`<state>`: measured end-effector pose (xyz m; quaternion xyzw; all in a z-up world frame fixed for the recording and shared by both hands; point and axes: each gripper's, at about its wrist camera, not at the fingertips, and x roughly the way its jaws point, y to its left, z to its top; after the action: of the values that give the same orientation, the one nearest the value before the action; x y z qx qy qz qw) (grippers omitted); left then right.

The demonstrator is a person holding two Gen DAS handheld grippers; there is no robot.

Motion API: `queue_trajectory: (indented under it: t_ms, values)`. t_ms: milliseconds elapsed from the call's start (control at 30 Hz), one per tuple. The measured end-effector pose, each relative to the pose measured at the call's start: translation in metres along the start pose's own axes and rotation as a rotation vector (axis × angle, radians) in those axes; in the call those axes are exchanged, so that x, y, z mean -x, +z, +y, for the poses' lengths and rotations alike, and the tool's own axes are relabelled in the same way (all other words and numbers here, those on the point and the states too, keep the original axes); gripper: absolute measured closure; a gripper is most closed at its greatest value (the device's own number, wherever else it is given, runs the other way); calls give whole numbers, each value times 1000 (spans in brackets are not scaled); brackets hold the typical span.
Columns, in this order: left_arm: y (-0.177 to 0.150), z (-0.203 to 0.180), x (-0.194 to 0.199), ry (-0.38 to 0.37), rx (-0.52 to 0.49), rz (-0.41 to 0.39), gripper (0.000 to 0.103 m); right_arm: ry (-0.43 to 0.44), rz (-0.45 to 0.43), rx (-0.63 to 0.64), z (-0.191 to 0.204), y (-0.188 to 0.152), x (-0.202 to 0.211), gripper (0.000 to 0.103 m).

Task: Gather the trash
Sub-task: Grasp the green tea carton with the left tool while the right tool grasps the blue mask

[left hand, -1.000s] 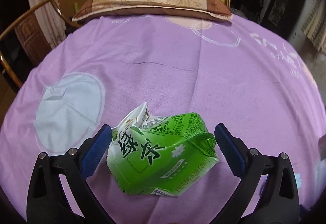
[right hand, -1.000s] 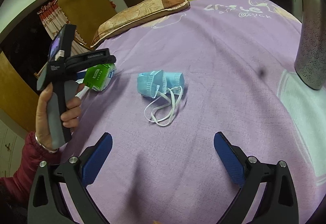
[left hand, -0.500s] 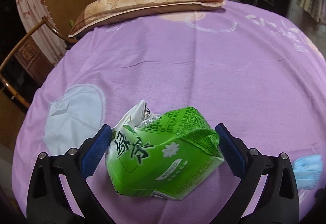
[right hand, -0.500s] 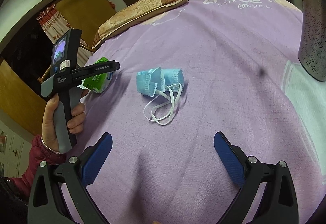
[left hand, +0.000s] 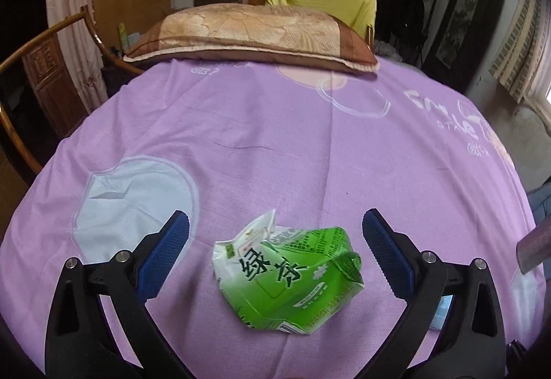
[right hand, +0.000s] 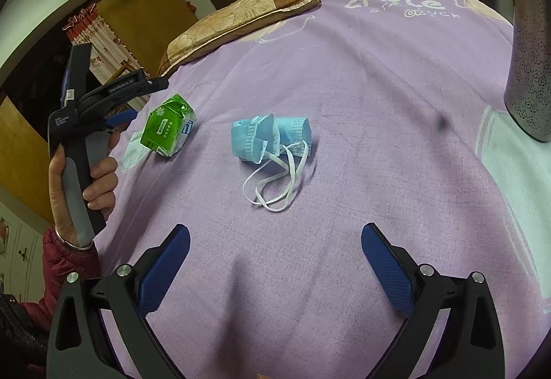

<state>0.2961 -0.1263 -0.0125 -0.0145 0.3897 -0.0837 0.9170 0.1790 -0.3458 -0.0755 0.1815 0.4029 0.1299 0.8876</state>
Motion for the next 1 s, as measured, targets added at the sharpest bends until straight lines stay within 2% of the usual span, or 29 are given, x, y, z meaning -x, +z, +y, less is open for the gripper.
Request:
queue_trajectory:
  t_ms: [100,200,300,400,600,633,767,867,967,1000]
  values:
    - [-2,9,4,6,37,1,6,-4,1,-3,-1,1,-1,5]
    - [-12,17,-10,-3,64,92,6,-5,1,-3,-2,2,-1,5]
    - [-22,32,-20,-115,145,175,6,-6,1,0,-1,2,-2,5]
    - [-23,43,-27,-270,259,215,6,-8,3,4,-1,2,-2,5]
    - [-24,11,-41,-423,194,272,7,-14,-1,18,2,0,-1,5]
    - [-24,8,-40,-417,186,264,9,-19,-9,23,3,0,0,5]
    - [-18,-3,-33,-395,101,188,33,-29,-19,34,5,0,0,5]
    - [-17,-9,-31,-405,61,168,61,-38,-22,47,7,0,-1,5]
    - [-18,-10,-33,-425,55,180,79,-18,-10,46,6,0,-3,17]
    - [-18,-10,-31,-428,53,174,80,-9,0,40,5,1,-5,22]
